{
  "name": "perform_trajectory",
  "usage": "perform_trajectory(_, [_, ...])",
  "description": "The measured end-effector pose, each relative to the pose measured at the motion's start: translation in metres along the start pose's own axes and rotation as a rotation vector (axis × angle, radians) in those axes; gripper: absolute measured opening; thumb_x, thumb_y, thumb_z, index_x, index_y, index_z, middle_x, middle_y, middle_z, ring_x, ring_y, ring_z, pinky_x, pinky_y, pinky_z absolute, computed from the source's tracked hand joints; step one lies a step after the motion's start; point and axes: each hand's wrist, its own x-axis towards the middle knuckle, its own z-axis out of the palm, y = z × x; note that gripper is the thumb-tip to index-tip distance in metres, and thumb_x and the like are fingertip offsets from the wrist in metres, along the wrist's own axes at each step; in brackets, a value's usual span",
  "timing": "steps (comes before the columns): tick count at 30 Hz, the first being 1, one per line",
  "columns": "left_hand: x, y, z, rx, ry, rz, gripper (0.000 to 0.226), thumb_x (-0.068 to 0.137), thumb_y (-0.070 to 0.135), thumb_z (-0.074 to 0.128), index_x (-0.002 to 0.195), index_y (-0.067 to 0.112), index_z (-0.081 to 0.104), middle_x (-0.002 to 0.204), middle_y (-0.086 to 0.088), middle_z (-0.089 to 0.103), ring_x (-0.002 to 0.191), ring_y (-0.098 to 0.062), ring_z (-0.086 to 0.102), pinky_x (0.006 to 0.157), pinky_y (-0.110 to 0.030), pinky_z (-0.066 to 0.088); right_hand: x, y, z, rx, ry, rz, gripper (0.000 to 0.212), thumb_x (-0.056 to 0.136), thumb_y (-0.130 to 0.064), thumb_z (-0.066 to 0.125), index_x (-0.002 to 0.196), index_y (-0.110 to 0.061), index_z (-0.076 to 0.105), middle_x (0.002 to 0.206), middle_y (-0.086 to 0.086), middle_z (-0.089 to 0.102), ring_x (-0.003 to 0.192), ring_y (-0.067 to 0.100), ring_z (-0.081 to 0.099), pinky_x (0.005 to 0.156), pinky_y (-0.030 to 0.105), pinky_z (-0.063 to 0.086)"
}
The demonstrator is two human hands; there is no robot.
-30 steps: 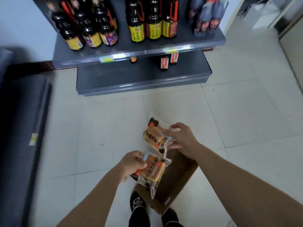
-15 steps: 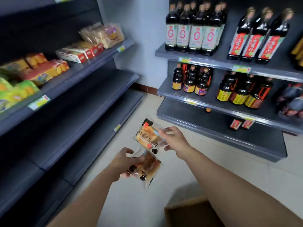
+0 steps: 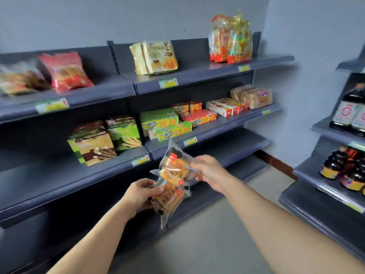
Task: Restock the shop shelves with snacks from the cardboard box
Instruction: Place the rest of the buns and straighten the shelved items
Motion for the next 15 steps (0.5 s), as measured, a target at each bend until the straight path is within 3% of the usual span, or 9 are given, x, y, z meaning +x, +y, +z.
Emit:
perform_trajectory(2, [-0.012, 0.007, -0.047, -0.011, 0.045, 0.035, 0.041, 0.072, 0.007, 0.082, 0.108, -0.002, 0.065, 0.083, -0.013, 0.071, 0.063, -0.02, 0.067, 0.056, -0.033, 0.057, 0.004, -0.022, 0.046, 0.005, -0.012, -0.04, 0.012, 0.09, -0.016, 0.066, 0.095, -0.015, 0.055, 0.098, 0.009, 0.064, 0.07, 0.016, 0.057, 0.057, 0.025, 0.044])
perform_trajectory(5, [-0.028, 0.018, -0.116, -0.02, 0.141, 0.088, 0.045, 0.067, 0.013, 0.086, 0.108, 0.005, 0.068, 0.092, -0.012, 0.074, 0.081, -0.025, 0.07, 0.074, -0.04, 0.059, 0.011, -0.054, 0.111, -0.013, -0.003, -0.095, 0.034, 0.08, -0.034, 0.076, 0.098, -0.012, 0.057, 0.097, 0.006, 0.065, 0.066, 0.016, 0.052, 0.069, 0.032, 0.047])
perform_trajectory(6, [-0.033, 0.021, -0.137, -0.025, 0.173, 0.104, 0.047, 0.067, 0.014, 0.086, 0.109, 0.008, 0.067, 0.095, -0.011, 0.073, 0.085, -0.025, 0.07, 0.074, -0.039, 0.059, 0.012, -0.065, 0.132, -0.018, -0.006, -0.125, 0.034, 0.079, -0.036, 0.078, 0.094, -0.012, 0.058, 0.093, 0.005, 0.064, 0.065, 0.016, 0.052, 0.07, 0.033, 0.047])
perform_trajectory(9, [-0.049, 0.03, -0.19, -0.036, 0.271, 0.172, 0.051, 0.066, 0.016, 0.087, 0.112, 0.012, 0.066, 0.097, -0.006, 0.071, 0.082, -0.02, 0.07, 0.065, -0.031, 0.056, 0.013, -0.096, 0.189, 0.006, -0.016, -0.22, 0.027, 0.078, -0.033, 0.079, 0.08, -0.014, 0.06, 0.078, 0.004, 0.065, 0.057, 0.015, 0.052, 0.064, 0.032, 0.048])
perform_trajectory(11, [-0.059, 0.037, -0.221, -0.021, 0.353, 0.227, 0.05, 0.065, 0.018, 0.088, 0.109, 0.012, 0.065, 0.096, -0.005, 0.068, 0.076, -0.017, 0.069, 0.057, -0.025, 0.054, 0.012, -0.117, 0.223, 0.038, -0.032, -0.287, 0.025, 0.077, -0.03, 0.08, 0.076, -0.013, 0.062, 0.074, 0.005, 0.067, 0.06, 0.018, 0.057, 0.068, 0.038, 0.051])
perform_trajectory(15, [-0.07, 0.051, -0.276, -0.015, 0.514, 0.299, 0.054, 0.058, 0.02, 0.092, 0.097, 0.01, 0.056, 0.095, -0.012, 0.067, 0.072, -0.023, 0.067, 0.057, -0.033, 0.054, 0.017, -0.157, 0.277, 0.074, -0.071, -0.367, 0.02, 0.08, -0.025, 0.078, 0.082, -0.009, 0.066, 0.083, 0.006, 0.071, 0.066, 0.019, 0.062, 0.067, 0.034, 0.055])
